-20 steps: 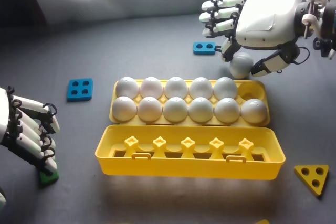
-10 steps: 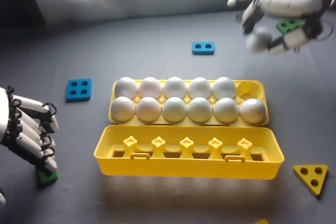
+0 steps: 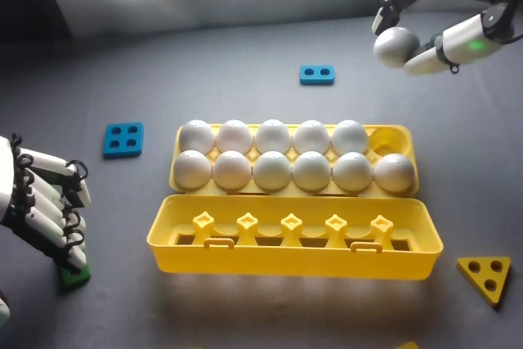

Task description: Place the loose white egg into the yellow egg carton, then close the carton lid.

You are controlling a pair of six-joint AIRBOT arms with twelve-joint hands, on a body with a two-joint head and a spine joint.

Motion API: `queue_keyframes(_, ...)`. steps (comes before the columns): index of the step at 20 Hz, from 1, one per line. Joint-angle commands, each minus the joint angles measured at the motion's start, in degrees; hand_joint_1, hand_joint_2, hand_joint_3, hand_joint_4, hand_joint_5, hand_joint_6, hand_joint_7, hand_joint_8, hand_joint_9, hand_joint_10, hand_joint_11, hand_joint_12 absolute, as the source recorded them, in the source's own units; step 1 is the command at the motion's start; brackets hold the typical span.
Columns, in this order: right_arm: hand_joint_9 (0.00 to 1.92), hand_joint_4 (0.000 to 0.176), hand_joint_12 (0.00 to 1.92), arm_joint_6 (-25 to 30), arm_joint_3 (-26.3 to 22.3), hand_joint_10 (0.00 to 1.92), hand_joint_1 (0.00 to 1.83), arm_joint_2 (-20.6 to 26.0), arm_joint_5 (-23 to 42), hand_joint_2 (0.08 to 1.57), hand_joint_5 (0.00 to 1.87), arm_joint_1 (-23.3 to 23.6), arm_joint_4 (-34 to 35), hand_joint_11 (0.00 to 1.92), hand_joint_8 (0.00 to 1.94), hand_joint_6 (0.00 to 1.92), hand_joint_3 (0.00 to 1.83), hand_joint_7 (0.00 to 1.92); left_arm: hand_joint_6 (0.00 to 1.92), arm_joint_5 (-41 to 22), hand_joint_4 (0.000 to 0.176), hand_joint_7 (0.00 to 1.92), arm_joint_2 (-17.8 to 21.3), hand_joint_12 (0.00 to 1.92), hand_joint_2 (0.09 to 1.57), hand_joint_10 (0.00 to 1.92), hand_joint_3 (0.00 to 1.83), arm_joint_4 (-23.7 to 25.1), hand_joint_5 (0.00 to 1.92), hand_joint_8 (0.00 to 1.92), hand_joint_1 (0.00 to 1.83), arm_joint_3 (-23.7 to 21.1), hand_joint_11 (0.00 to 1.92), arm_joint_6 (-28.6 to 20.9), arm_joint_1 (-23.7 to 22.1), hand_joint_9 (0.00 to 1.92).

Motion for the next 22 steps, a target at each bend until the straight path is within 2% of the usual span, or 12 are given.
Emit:
queue_keyframes(1,0.09,0.176,0.0,0.07,-0.54,0.0,1.04,1.28,4.54,1.07,1.07,-0.31,2.44,0.0,0.0,0.83,0.0,0.33,0.0,-2.83,0.0,0.6,1.08,0.79,1.17,0.0,0.0,-3.45,0.57,0.0,0.0,0.18,0.0,-0.26,-0.25,0.53)
queue_keyframes(4,0.11,0.176,0.0,-0.11,-2.97,0.0,1.03,2.06,5.09,1.08,1.04,-1.74,5.39,0.0,0.0,0.88,0.0,0.33,0.0,-2.83,0.0,0.61,1.22,0.79,1.16,0.01,0.0,-3.45,0.57,0.0,0.0,0.12,0.01,-0.25,-0.12,0.54)
queue_keyframes(9,0.14,0.176,0.0,-0.11,-4.55,0.0,1.05,2.49,6.4,1.06,1.09,-5.21,11.35,0.0,0.0,0.79,0.0,0.39,0.0,-2.83,0.0,0.6,1.24,0.79,1.16,0.0,0.0,-3.45,0.57,0.0,0.0,0.08,0.0,-0.23,-0.1,0.52)
queue_keyframes(11,0.14,0.176,0.0,-0.11,-5.16,0.0,1.04,2.7,7.52,1.07,1.07,-6.83,14.01,0.0,0.0,0.83,0.0,0.35,0.0,-2.83,0.0,0.6,1.24,0.79,1.16,0.0,0.0,-3.45,0.58,0.0,0.0,0.02,0.0,-0.23,-0.09,0.53)
queue_keyframes(15,0.14,0.176,0.0,-0.11,-5.57,0.0,1.04,2.65,10.24,1.08,1.05,-9.53,18.76,0.0,0.01,0.86,0.0,0.42,0.0,-2.8,0.0,0.61,1.46,0.79,1.17,0.01,0.0,-3.46,0.58,0.01,0.0,-0.6,0.0,-0.14,-0.07,0.54)
queue_keyframes(18,0.15,0.176,0.0,-0.24,-5.89,0.0,1.06,2.5,12.68,1.05,1.11,-11.1,19.43,0.0,0.0,0.76,0.0,0.41,0.0,-2.8,0.0,0.62,1.56,0.8,1.17,0.01,0.0,-3.46,0.58,0.01,0.0,-0.89,0.01,0.02,-0.31,0.56)
queue_keyframes(22,0.17,0.176,0.0,-1.08,-5.86,0.0,1.05,1.87,13.8,1.05,1.11,-11.67,20.25,0.0,0.0,0.77,0.0,0.42,0.0,-2.8,0.0,0.61,1.53,0.8,1.18,0.0,0.0,-3.47,0.59,0.0,0.0,-1.01,0.0,-0.01,-0.34,0.55)
